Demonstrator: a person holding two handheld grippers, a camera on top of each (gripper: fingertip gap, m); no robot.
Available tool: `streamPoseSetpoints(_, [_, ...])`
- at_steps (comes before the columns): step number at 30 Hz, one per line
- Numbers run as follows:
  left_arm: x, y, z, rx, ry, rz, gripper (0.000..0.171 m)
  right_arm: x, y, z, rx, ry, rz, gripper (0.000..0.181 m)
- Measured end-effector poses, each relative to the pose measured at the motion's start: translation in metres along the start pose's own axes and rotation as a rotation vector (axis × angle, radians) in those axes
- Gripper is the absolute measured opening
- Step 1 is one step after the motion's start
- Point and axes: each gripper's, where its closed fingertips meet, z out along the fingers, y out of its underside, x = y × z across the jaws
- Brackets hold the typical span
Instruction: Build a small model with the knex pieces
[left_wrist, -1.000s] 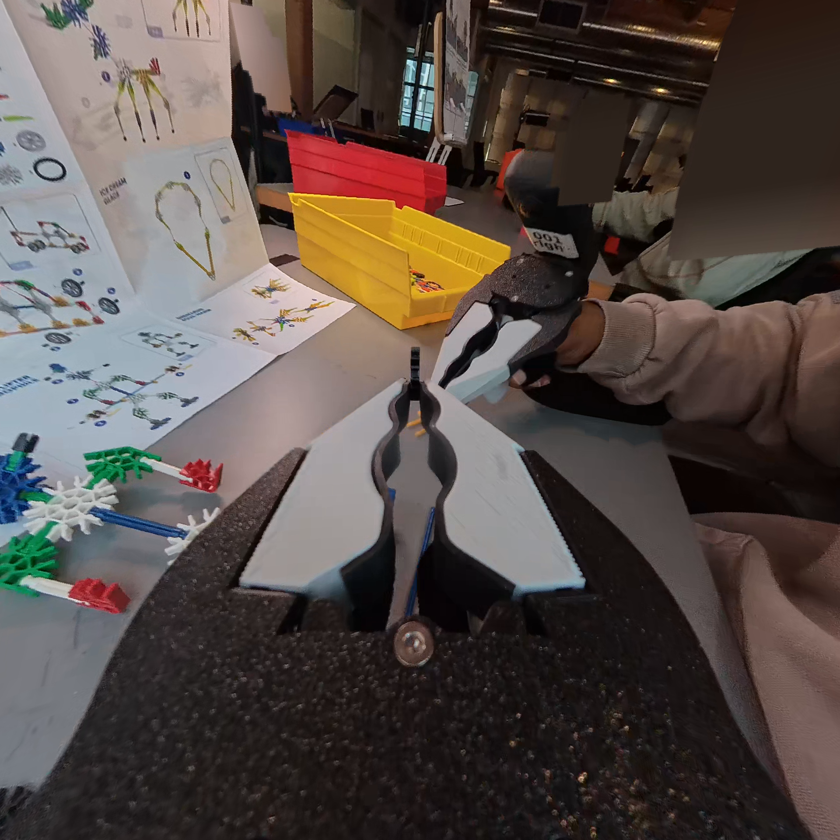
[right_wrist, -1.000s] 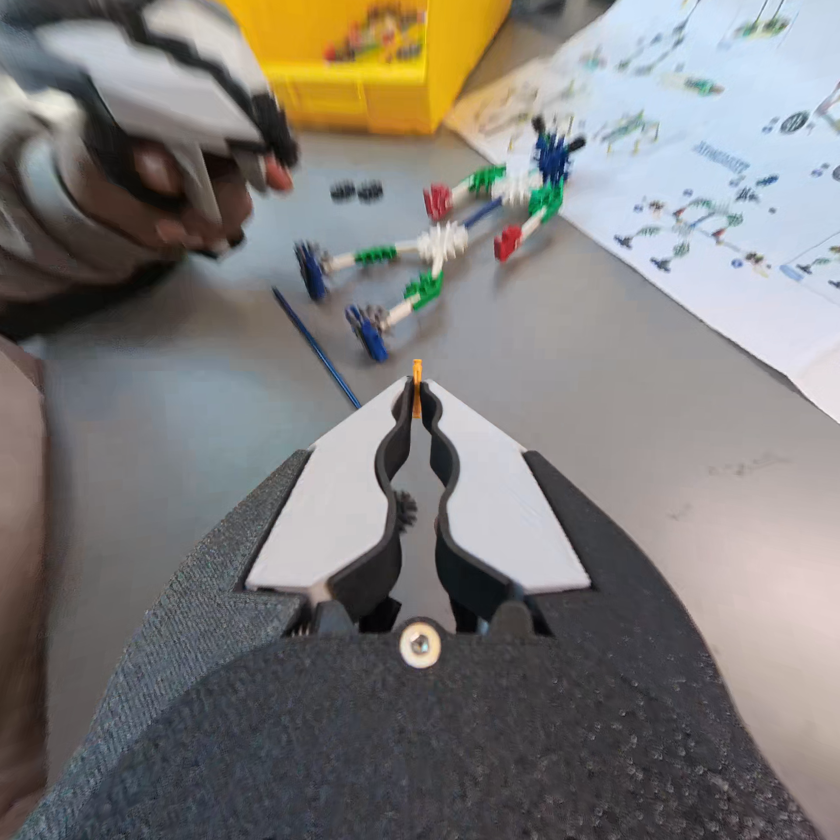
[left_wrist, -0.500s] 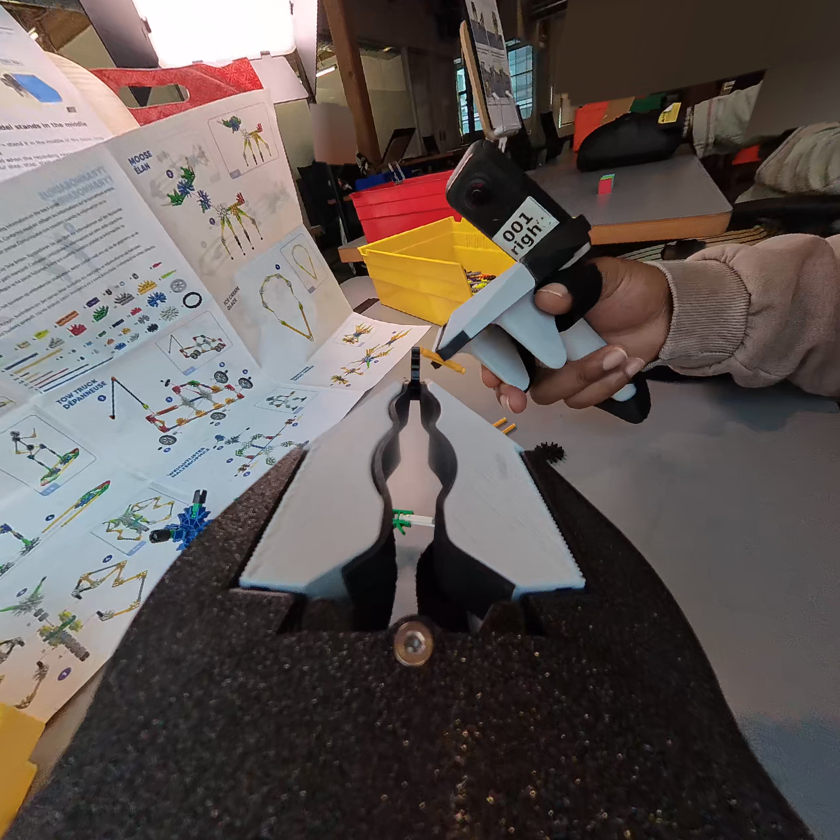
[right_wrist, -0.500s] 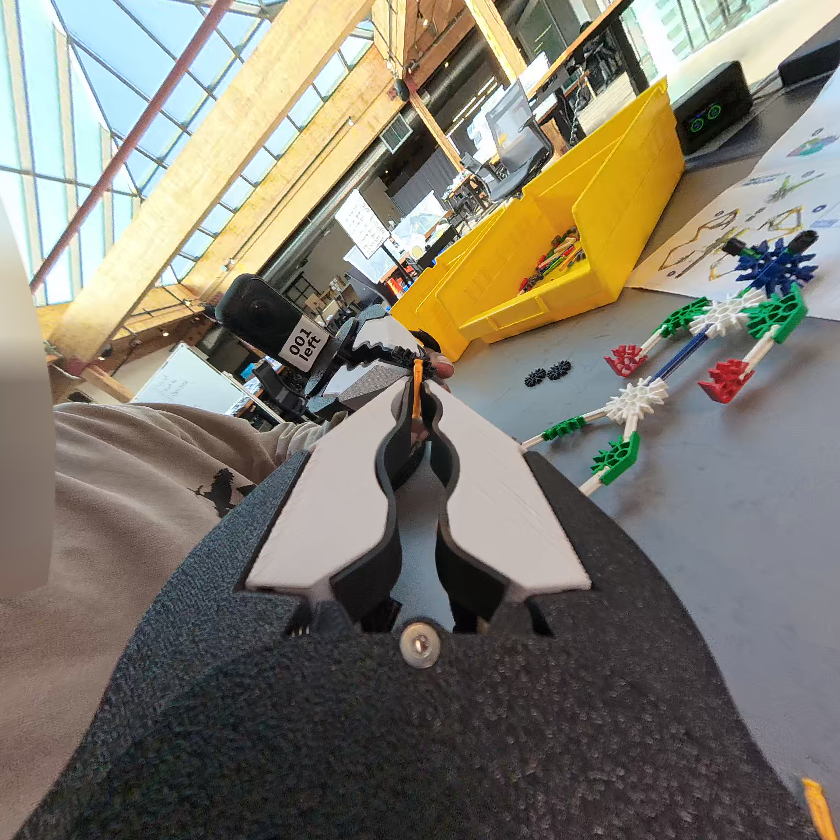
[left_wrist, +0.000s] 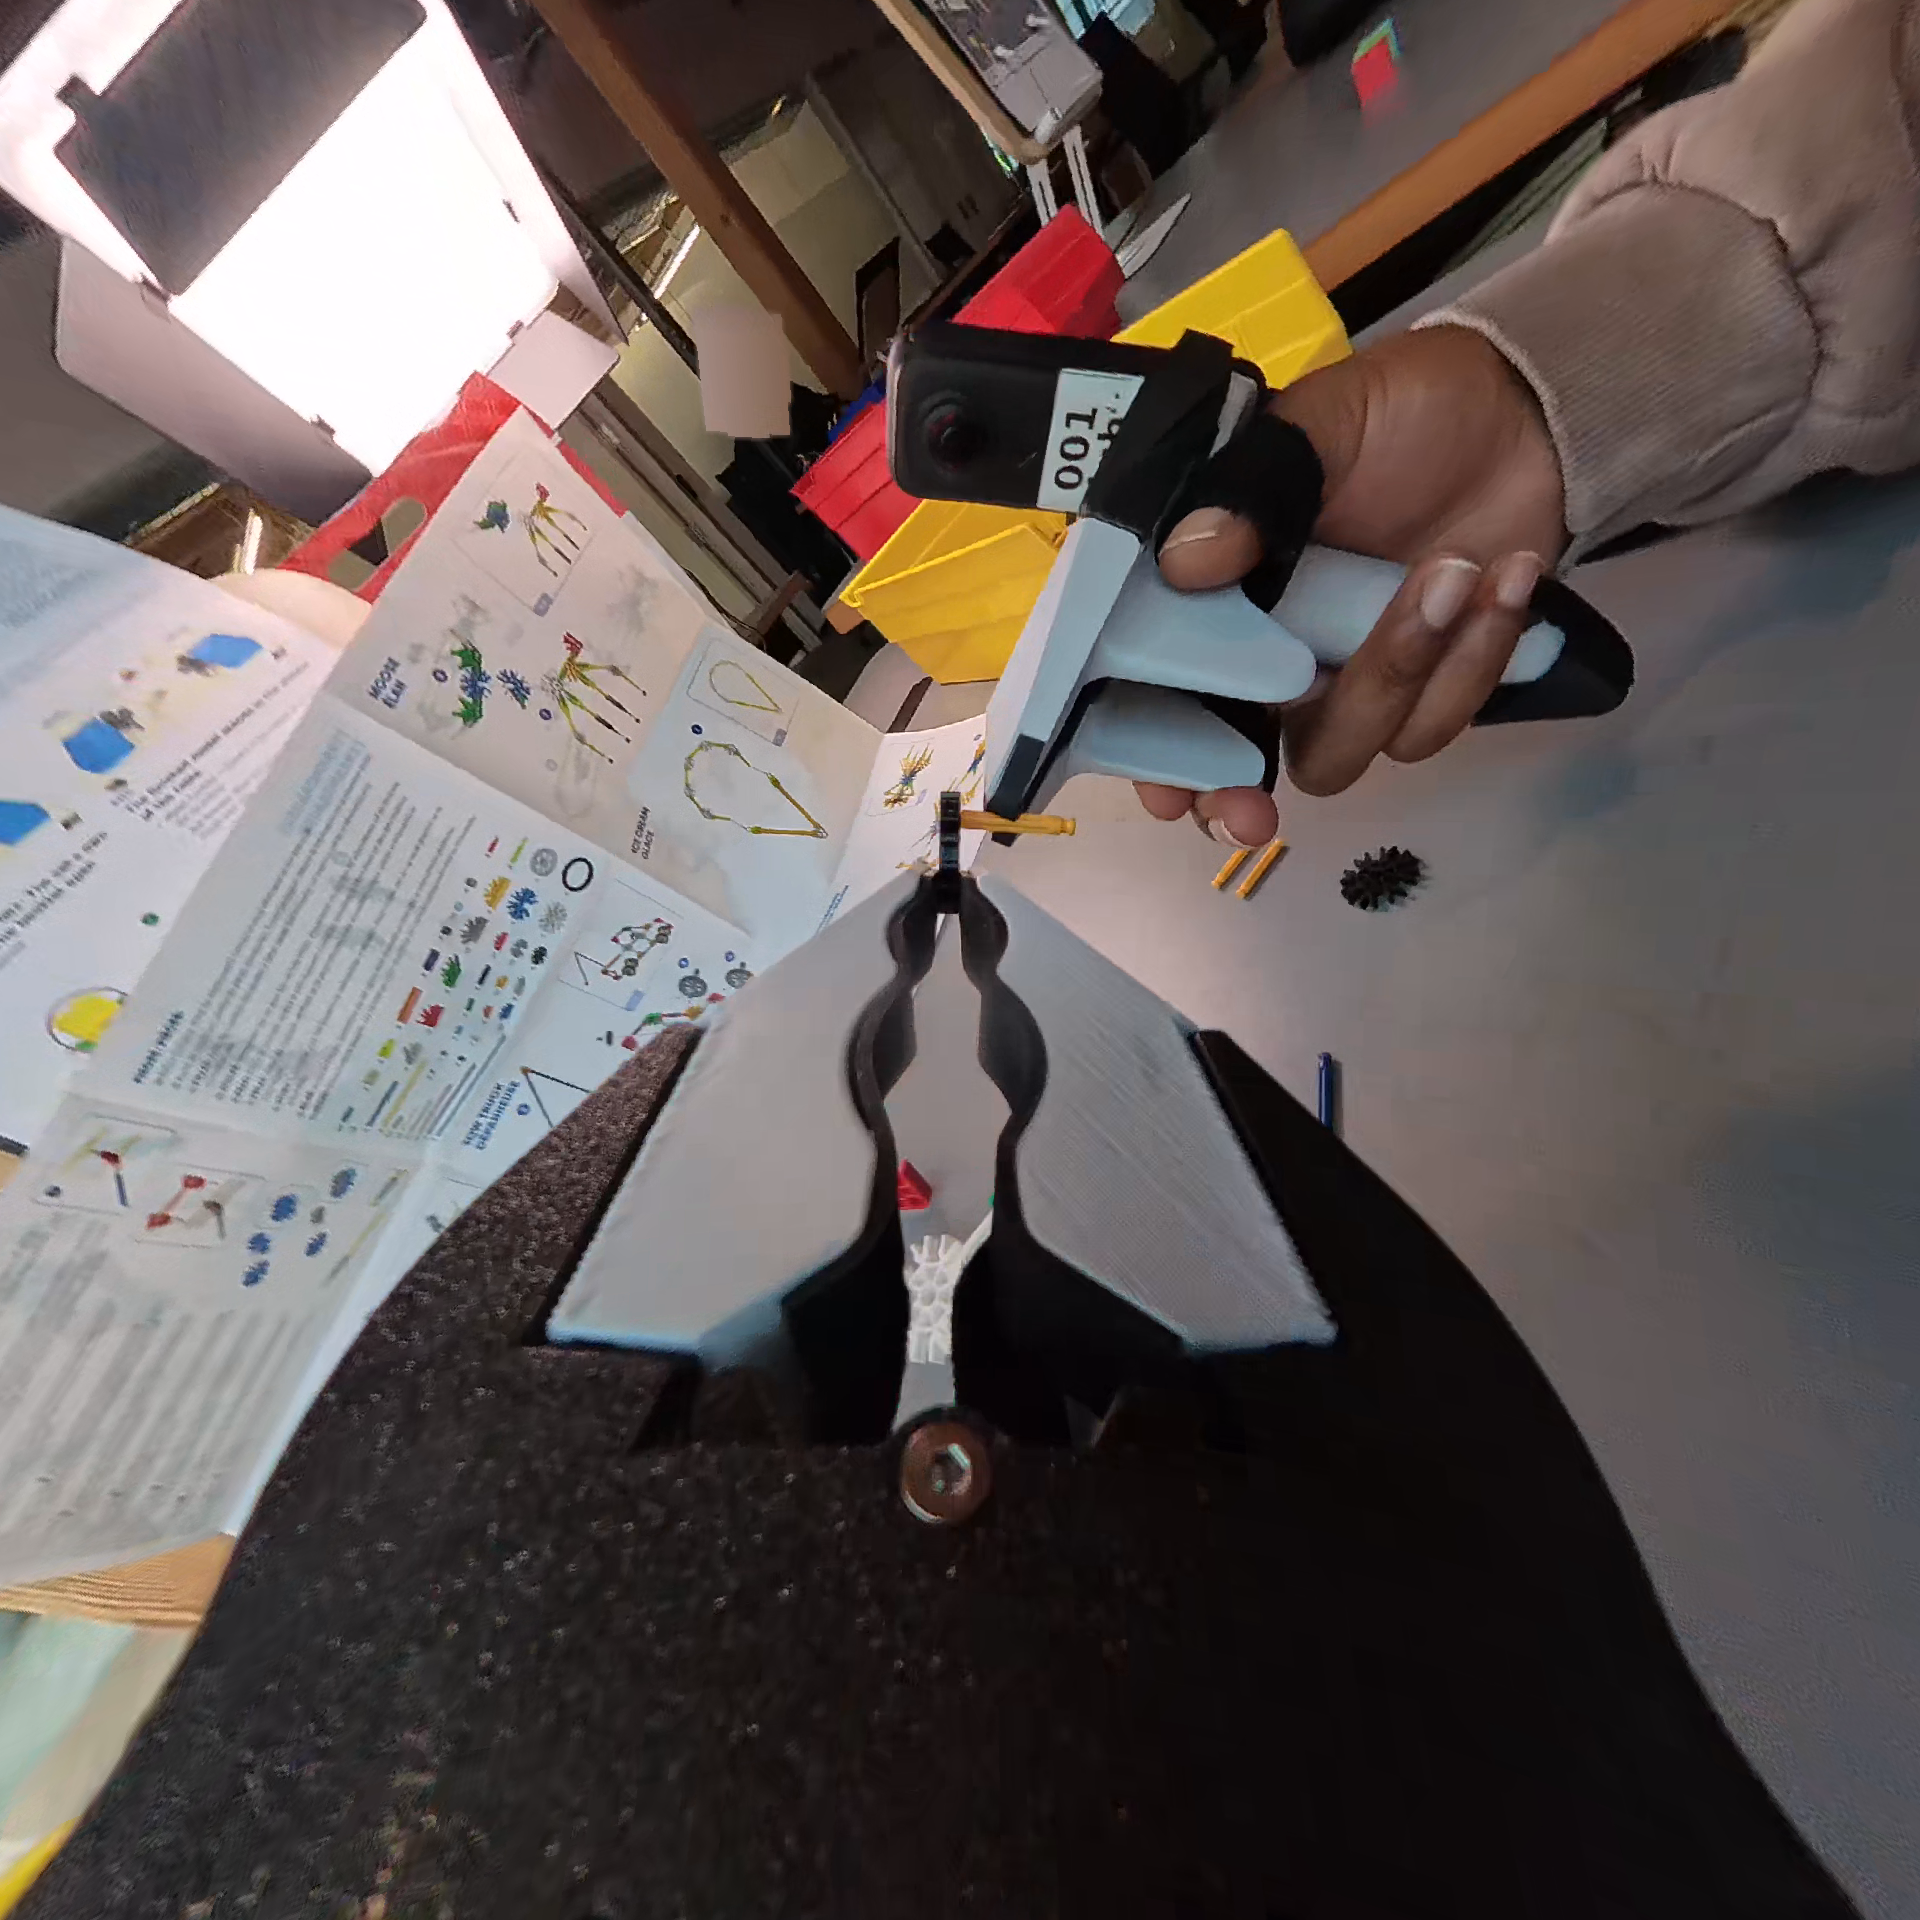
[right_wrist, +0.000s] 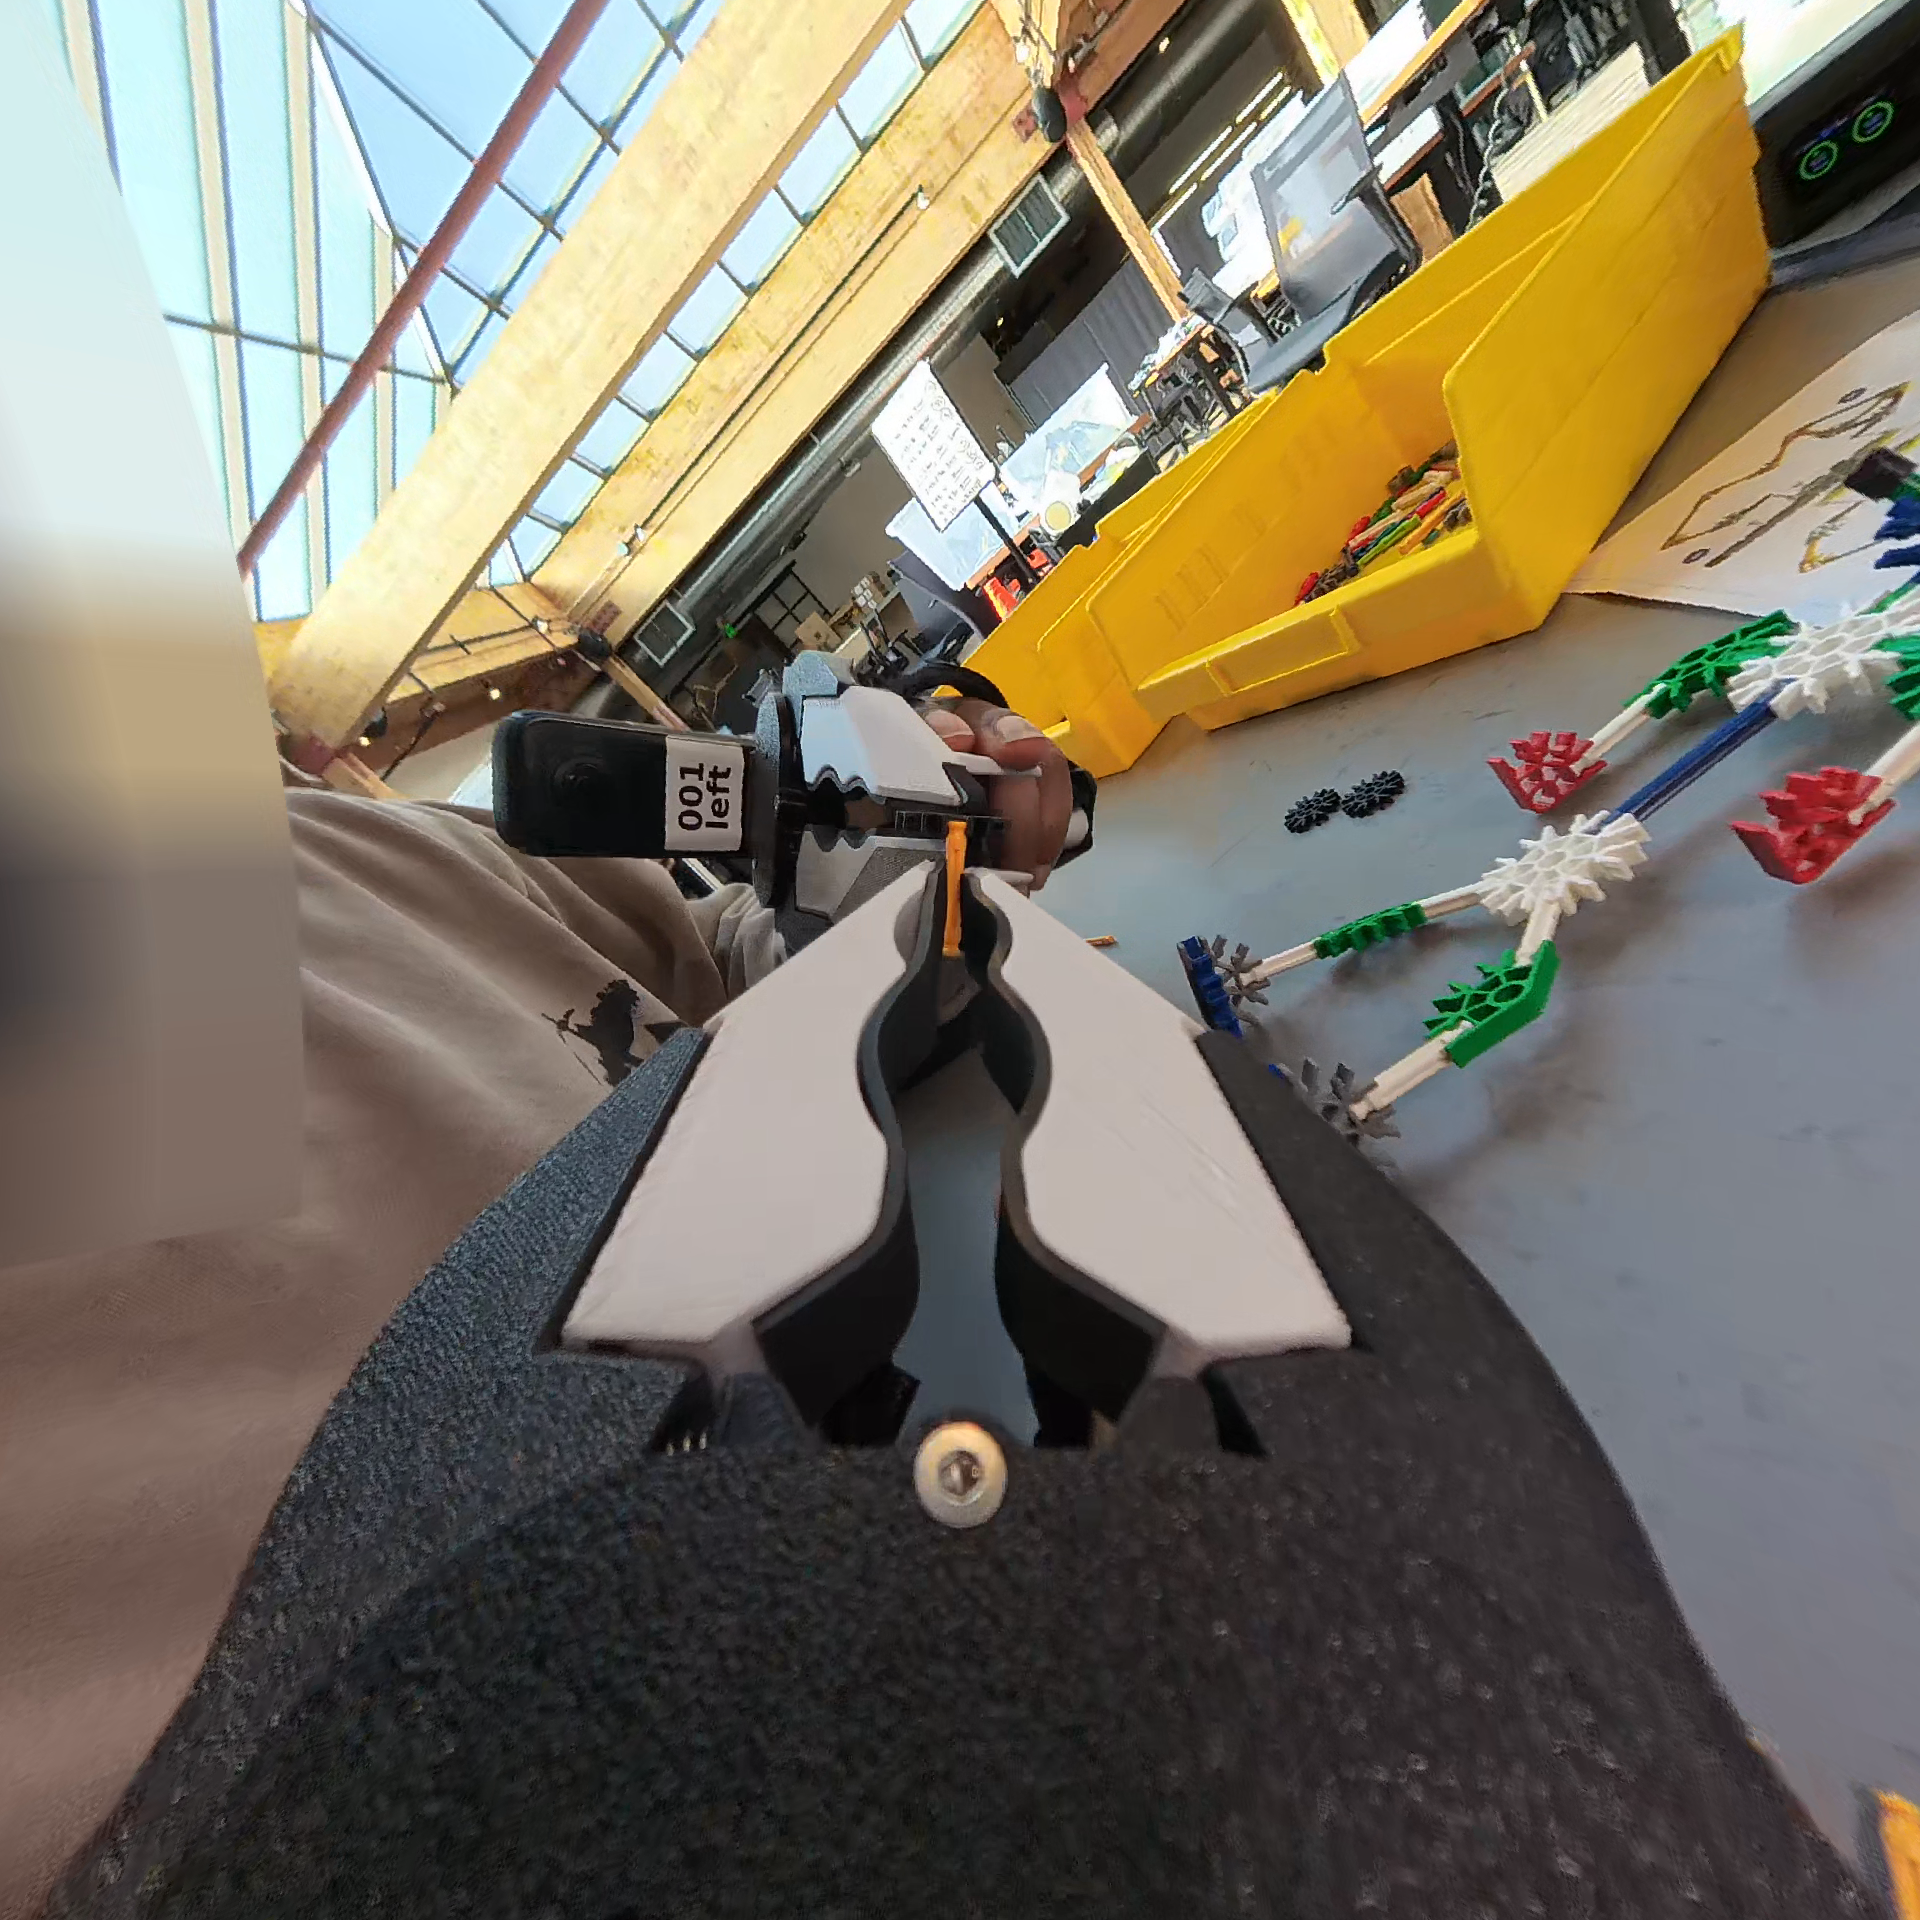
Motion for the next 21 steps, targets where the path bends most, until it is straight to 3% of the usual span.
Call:
streamPoseSetpoints(7, [0.011,-0.011,-0.01,0.003,0.006,0.273,0.002,-0.016,0.01,-0.001,-0.068,-0.047,-0.218,0.0])
streamPoseSetpoints(21, [0.016,-0.019,-0.013,-0.017,-0.015,0.405,0.002,-0.024,0.014,0.001,-0.057,-0.097,-0.249,0.0])
